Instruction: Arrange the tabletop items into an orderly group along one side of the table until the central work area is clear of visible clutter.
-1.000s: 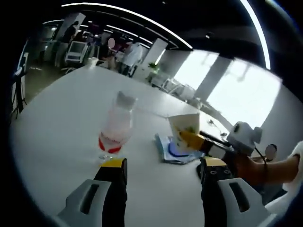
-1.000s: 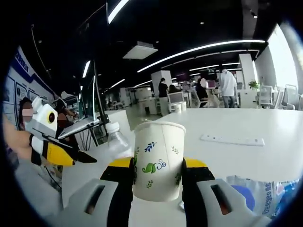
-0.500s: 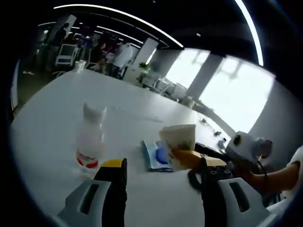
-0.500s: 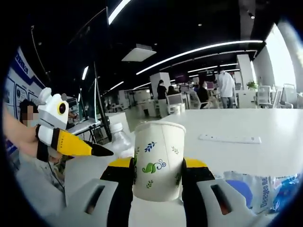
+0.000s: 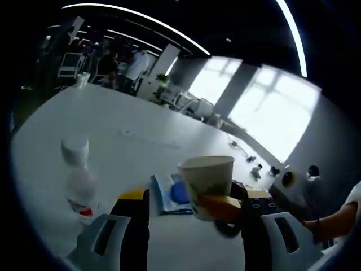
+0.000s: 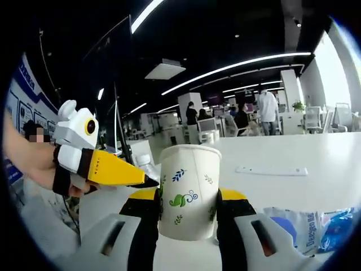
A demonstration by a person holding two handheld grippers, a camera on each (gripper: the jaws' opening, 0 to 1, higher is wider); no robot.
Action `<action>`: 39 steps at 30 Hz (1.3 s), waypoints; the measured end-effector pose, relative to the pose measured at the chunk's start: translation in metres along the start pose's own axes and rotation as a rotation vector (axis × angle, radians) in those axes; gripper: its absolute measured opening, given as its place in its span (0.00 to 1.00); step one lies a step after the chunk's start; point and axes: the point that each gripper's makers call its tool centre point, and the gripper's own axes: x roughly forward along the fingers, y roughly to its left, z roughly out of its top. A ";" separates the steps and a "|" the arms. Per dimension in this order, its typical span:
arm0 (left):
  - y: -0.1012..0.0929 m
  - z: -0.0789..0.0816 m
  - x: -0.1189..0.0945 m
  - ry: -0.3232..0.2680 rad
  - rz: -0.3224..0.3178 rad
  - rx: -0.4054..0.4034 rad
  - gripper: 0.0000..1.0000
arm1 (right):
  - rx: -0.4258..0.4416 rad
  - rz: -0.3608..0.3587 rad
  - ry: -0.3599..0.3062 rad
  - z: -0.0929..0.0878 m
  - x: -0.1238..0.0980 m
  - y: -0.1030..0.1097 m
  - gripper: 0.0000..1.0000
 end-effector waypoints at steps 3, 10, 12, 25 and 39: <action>-0.004 0.002 0.006 0.005 -0.011 0.004 0.62 | 0.001 -0.005 0.000 -0.001 -0.001 -0.003 0.37; -0.018 0.001 0.018 0.023 -0.039 0.004 0.63 | -0.008 -0.010 -0.026 0.006 -0.003 0.001 0.37; -0.021 0.001 0.020 0.023 -0.045 0.006 0.63 | -0.015 -0.006 -0.028 0.007 -0.003 0.004 0.37; -0.028 -0.003 0.024 0.034 -0.042 0.024 0.57 | -0.050 0.005 -0.029 0.007 -0.007 0.010 0.37; -0.026 -0.011 0.024 0.074 -0.007 0.173 0.43 | -0.081 0.015 0.056 -0.006 -0.009 0.012 0.38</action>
